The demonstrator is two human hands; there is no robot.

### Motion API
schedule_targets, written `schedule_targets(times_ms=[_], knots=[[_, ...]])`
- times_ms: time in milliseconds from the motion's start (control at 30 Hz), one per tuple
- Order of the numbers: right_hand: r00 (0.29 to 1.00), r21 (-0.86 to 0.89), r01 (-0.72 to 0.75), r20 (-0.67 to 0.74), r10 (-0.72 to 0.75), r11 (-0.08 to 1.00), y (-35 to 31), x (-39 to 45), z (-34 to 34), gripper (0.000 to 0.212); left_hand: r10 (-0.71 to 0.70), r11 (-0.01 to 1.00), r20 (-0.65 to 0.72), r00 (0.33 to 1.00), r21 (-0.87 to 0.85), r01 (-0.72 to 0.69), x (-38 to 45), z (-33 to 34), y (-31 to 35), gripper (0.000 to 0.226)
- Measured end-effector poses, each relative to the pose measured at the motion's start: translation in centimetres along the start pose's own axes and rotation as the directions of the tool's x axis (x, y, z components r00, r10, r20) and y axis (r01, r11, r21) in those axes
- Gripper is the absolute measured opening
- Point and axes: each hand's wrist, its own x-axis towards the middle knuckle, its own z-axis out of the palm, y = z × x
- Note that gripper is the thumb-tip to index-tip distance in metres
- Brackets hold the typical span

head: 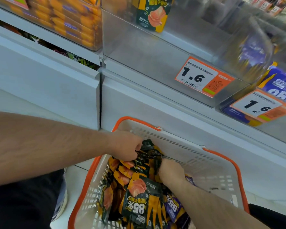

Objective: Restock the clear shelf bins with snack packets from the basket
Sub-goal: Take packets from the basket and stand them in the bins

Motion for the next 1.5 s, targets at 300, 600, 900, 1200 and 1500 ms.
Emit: schedule_targets(times_ms=[300,600,900,1200,1500], knots=[[0.994,0.574,0.041,-0.109,0.027,0.818,-2.1,-1.5,-9.8,0.032,0.216,0.943,-0.235,0.948,0.303,-0.140,-0.7,0.4,-0.3,0.079],[0.817,0.798,-0.575,0.550,-0.171,-0.181,-1.7,-2.5,-10.5,0.031,0.488,0.856,-0.363,0.794,0.376,-0.354,-1.5,-0.1,-0.8,0.063],[0.880,0.879,-0.474,0.473,-0.040,-0.052,-0.8,-1.9,-9.8,0.023,0.113,0.914,-0.486,0.866,-0.292,-0.283,0.0,-0.5,-1.0,0.021],[0.945,0.968,-0.249,0.242,-0.220,-0.004,-1.4,-4.1,-10.6,0.031,-0.143,0.784,-0.398,0.906,-0.605,-0.141,1.2,-0.3,-1.0,0.019],[0.950,0.888,-0.284,0.313,0.021,-0.362,-2.6,-2.5,-9.6,0.025,-0.277,0.558,-0.321,0.905,-0.821,-0.121,1.0,-0.3,-0.5,0.041]])
